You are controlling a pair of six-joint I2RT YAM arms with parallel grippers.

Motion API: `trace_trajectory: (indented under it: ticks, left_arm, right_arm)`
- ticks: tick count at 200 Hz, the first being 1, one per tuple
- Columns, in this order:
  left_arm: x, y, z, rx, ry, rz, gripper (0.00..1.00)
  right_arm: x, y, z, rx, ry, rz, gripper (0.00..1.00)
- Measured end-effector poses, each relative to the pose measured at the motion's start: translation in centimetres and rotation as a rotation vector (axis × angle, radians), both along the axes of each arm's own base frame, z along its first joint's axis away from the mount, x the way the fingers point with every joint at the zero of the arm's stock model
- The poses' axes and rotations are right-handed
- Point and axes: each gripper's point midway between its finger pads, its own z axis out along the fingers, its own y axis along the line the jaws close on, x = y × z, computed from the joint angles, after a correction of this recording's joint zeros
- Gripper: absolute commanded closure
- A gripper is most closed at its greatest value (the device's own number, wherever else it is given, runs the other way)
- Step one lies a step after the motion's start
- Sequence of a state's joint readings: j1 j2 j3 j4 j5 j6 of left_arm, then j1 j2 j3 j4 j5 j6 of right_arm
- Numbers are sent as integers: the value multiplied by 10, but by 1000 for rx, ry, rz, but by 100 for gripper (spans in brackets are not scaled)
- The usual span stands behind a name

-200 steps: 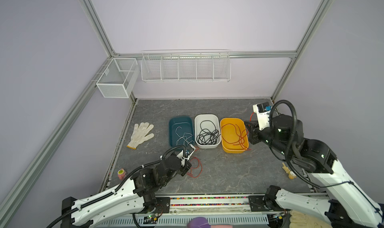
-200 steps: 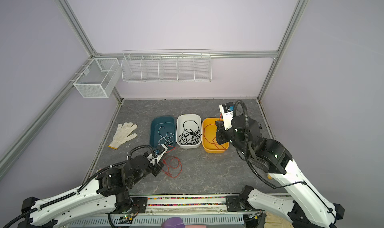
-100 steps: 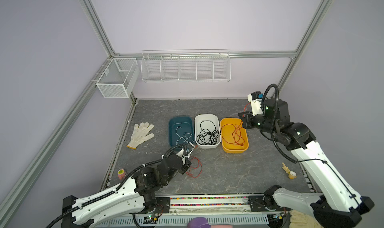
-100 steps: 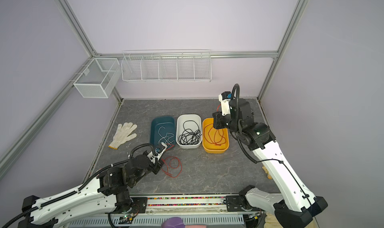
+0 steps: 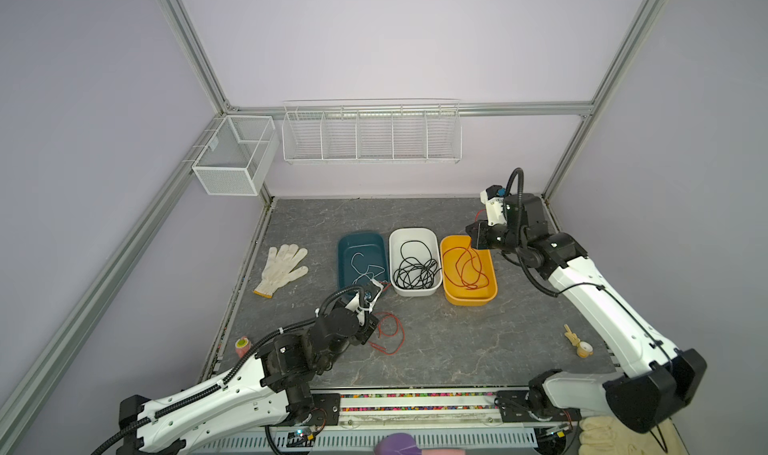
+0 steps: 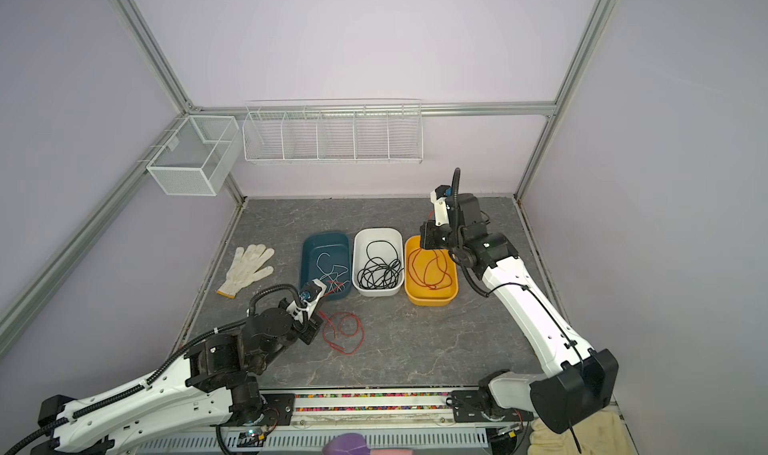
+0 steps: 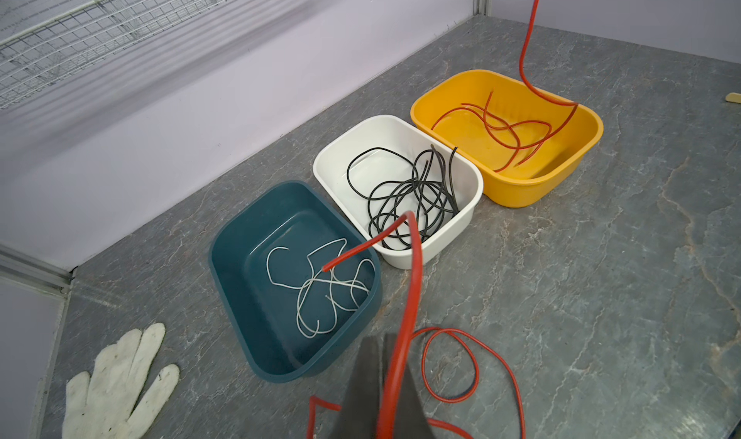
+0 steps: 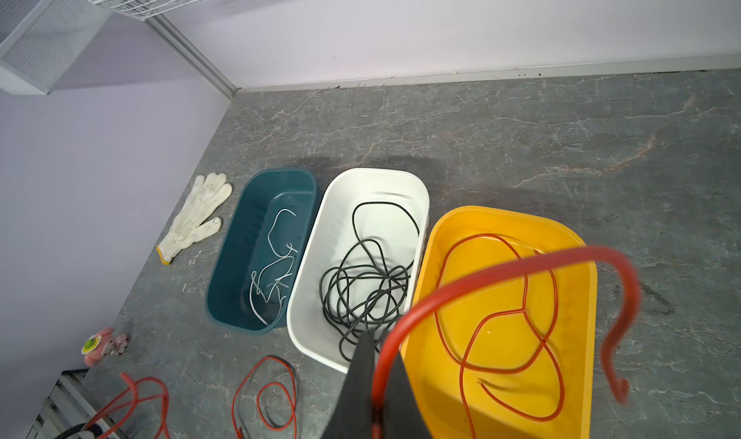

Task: Untangle the cables
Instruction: 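Swing the right gripper with its red wire over the yellow tub and lower it, then open the right gripper to drop the red wire into the yellow tub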

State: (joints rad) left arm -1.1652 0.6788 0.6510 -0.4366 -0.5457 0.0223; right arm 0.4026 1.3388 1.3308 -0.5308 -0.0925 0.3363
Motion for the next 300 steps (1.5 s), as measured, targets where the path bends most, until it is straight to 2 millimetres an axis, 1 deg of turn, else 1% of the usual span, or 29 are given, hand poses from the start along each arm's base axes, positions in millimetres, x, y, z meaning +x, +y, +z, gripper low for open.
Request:
trace_trajectory:
  ticks: [29, 43, 51, 71, 100, 112, 130, 156, 186, 215, 235, 255, 280, 300]
  left_arm:
    - [0, 2, 2, -3, -5, 7, 100]
    - [0, 2, 2, -6, -4, 8, 100]
    - [0, 2, 2, -7, -4, 8, 100]
    - [1, 3, 2, -6, -5, 11, 100]
    - [1, 3, 2, -5, -7, 15, 100]
    - [1, 3, 2, -5, -7, 15, 100]
    - [1, 3, 2, -5, -7, 15, 100]
    - [1, 3, 2, -5, -8, 15, 100]
    - [1, 4, 2, -4, -9, 18, 100]
    - [2, 4, 3, -4, -10, 22, 100]
    - [2, 5, 3, -5, -11, 22, 100]
    - [2, 5, 3, -7, -12, 23, 100]
    - [2, 5, 4, -7, -13, 25, 100]
    - [2, 5, 4, -7, -13, 25, 100]
  right_arm:
    - [17, 4, -14, 2, 14, -9, 94]
    - [23, 5, -25, 0, 31, -16, 94]
    - [27, 5, -34, -4, 47, -22, 94]
    - [33, 1, -66, -20, 113, -46, 94]
    - [36, -5, -112, -41, 220, -76, 94]
    - [37, -7, -125, -43, 254, -86, 94]
    - [40, -10, -138, -22, 291, -101, 94]
    - [41, -16, -152, 9, 330, -127, 94]
    - [42, -14, -164, 30, 366, -135, 94]
    - [41, -12, -186, 26, 427, -146, 94]
    - [39, -14, -195, 20, 457, -160, 93]
    - [38, -15, -198, 17, 478, -173, 90]
    - [40, -14, -197, 21, 485, -179, 87]
    - [40, -14, -196, 27, 489, -186, 76]
